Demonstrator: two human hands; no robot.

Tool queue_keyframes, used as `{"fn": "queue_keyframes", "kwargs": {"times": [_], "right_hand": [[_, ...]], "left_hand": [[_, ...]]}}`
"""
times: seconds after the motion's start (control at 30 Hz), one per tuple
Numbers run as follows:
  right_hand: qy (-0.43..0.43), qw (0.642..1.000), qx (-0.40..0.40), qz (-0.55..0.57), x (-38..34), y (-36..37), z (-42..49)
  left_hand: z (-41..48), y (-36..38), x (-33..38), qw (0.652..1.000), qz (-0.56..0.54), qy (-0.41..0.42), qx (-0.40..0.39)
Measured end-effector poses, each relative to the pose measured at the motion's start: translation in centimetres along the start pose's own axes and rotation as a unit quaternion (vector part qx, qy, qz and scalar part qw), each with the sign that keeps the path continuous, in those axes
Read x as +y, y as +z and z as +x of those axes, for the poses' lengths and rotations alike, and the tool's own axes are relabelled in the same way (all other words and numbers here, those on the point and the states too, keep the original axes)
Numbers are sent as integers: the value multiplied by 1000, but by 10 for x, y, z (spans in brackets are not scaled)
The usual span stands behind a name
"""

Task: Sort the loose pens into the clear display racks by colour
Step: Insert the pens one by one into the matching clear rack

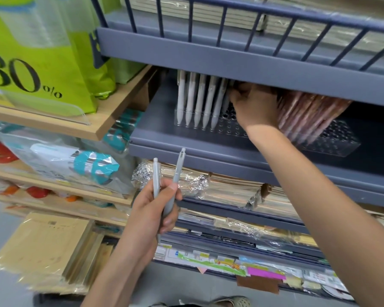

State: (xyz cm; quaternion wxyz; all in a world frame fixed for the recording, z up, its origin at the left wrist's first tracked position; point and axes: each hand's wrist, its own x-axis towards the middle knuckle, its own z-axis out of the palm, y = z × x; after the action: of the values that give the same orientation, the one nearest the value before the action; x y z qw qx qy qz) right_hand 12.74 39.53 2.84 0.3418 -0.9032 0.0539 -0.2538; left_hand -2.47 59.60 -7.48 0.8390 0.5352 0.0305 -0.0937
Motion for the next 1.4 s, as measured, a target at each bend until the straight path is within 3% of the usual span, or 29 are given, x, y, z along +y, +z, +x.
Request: {"fn": "queue_keyframes", "kwargs": {"times": [0.3,0.4,0.5,0.57,0.67,0.9,1.1,1.17,1.27,1.4], "right_hand": [[20,999,22,23,10,-4,-1],[45,992,14,113,6,-14,-17],[57,966,-129,217,0,-26,-57],[52,944,-255,202,-4,-29,-85],[45,932,-312,177,-8,-26,-103],[100,934,-187,287,-9,-42,-103],[104,915,-284,266,-7,-38,-121],[111,910,-270,295,-7,-41,-116],[120,911,-166,357,-7,-47,-96],[90,936,-8,340,-3,-47,-61]], "left_hand": [[2,4,-2,1000,27,8,7],[3,8,-3,1000,19,20,-1],[4,11,-3,1000,15,20,-8],[5,15,-4,1000,14,16,-12],[4,20,-8,1000,9,5,-16],[3,20,-10,999,9,-2,-31],[0,21,-14,1000,4,7,-18],[-2,19,-12,1000,6,0,-19],[-5,16,-9,999,-37,-26,-23],[-12,14,-5,996,-62,-53,-21]]}}
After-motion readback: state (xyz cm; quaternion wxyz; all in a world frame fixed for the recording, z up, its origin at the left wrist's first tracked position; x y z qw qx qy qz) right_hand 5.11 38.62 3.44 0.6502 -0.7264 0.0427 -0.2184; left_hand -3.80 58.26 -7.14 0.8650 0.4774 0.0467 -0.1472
